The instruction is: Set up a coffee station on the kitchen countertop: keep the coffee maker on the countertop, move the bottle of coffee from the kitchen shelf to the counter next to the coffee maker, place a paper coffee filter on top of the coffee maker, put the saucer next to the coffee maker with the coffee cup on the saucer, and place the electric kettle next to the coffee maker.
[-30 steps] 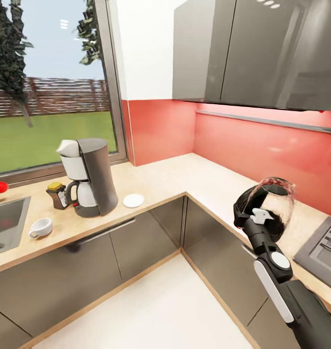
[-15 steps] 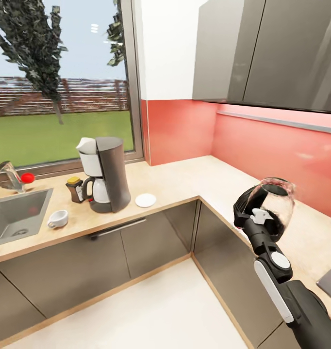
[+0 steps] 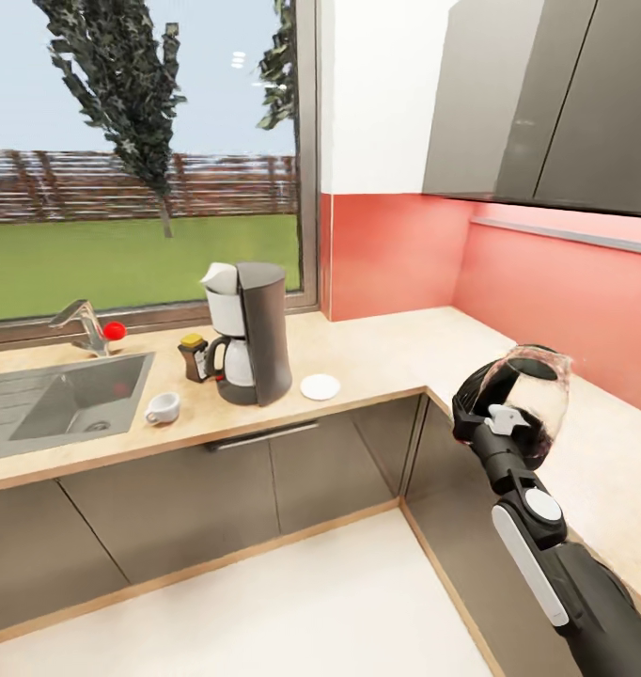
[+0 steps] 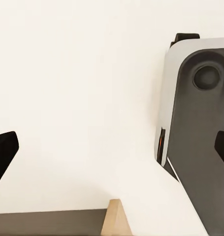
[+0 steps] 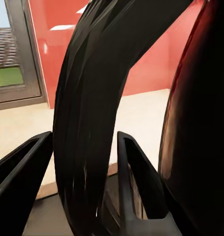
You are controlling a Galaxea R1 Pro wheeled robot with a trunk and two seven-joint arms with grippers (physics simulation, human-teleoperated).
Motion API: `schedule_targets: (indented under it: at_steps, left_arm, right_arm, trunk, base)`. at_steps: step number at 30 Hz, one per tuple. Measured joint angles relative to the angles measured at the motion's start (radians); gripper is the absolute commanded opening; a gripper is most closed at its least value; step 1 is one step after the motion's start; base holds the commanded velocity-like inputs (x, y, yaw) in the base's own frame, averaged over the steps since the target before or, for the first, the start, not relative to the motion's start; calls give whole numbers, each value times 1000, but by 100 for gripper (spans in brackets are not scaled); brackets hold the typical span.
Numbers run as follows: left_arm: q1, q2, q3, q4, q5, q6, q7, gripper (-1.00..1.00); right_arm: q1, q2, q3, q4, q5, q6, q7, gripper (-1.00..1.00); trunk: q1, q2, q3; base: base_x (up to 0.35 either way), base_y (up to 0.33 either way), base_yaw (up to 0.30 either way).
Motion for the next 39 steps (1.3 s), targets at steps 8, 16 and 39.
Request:
schedule_targets:
  at_steps: [8, 16, 39]
  left_arm:
    - [0, -1, 0, 0, 0, -1, 0, 100]
    - [0, -2, 0, 0, 0, -1, 0, 100]
    - [0, -2, 0, 0, -1, -2, 0, 100]
  right_arm:
    - [0, 0, 0, 1, 1, 0, 0, -100]
    - [0, 0, 0, 1, 1, -1, 0, -100]
    - [0, -1, -2, -2, 2, -1, -2, -100]
  trunk:
    - [0, 0, 1]
    - [0, 0, 8]
    - [0, 0, 21]
  base:
    - [0, 0, 267]
    - [0, 0, 228]
    - [0, 0, 100]
